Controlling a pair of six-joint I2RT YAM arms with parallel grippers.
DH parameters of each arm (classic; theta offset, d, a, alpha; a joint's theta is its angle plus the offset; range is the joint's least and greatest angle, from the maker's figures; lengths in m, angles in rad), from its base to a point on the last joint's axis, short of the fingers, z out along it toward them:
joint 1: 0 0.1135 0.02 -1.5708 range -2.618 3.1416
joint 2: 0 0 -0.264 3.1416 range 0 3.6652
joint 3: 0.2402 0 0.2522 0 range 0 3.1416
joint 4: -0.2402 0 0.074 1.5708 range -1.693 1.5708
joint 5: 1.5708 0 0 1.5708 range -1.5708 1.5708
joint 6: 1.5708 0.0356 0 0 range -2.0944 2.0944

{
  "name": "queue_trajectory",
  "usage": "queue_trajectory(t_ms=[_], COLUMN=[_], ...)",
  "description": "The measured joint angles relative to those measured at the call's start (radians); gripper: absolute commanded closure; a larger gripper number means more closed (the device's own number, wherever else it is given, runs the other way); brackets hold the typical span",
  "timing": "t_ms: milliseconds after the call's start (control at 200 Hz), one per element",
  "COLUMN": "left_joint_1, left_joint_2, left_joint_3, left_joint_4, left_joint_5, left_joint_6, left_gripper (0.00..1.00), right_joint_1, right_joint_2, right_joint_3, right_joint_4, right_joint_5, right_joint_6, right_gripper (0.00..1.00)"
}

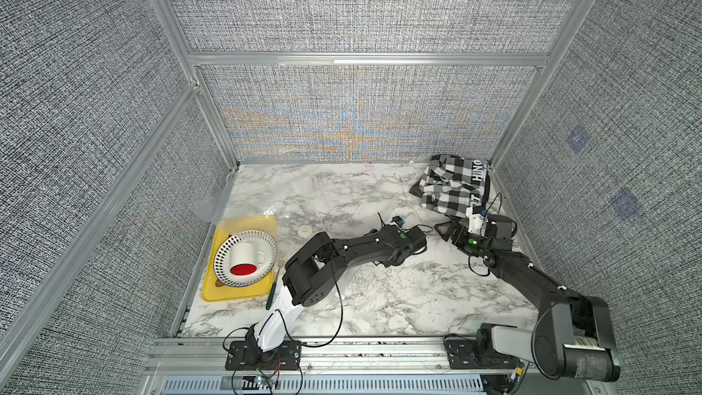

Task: Place the folded shirt into the vacuum bag
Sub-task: Open the vacuum bag at the center of the board.

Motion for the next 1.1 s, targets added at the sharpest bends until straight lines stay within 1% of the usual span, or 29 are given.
queue_trajectory(t_ms=[255, 420, 716, 866, 986, 1071, 1101], left_joint_1=[0.038, 0.068, 0.136, 0.2, 0.251, 0.283, 0.294], left_joint_2=[-0.009, -0.034, -0.119, -0.149, -0.182, -0.219, -0.232], left_joint_3=[0.013, 0.009, -0.056, -0.113, -0.171, -0.215, -0.227], left_joint_4=[-0.002, -0.001, 0.022, 0.068, 0.118, 0.155, 0.165], left_joint_5=[-0.017, -0.035, -0.052, -0.004, 0.054, 0.102, 0.117], left_joint_6=[-0.003, -0.01, -0.014, -0.005, 0.005, 0.006, 0.009], left_gripper=[0.57, 0.67, 0.72, 0.71, 0.64, 0.64, 0.65], right_joint_1=[0.0, 0.0, 0.002, 0.015, 0.031, 0.05, 0.056], right_joint_2=[0.002, 0.008, 0.039, 0.066, 0.093, 0.115, 0.121], right_joint_3=[0.0, -0.002, -0.011, -0.013, -0.012, -0.009, -0.006], right_joint_4=[0.006, 0.012, 0.043, 0.066, 0.077, 0.084, 0.085], right_joint_5=[-0.004, -0.008, -0.039, -0.057, -0.066, -0.071, -0.074], right_joint_6=[0.001, 0.004, 0.009, 0.019, 0.023, 0.023, 0.023], right_gripper=[0.01, 0.01, 0.01, 0.01, 0.01, 0.01, 0.01])
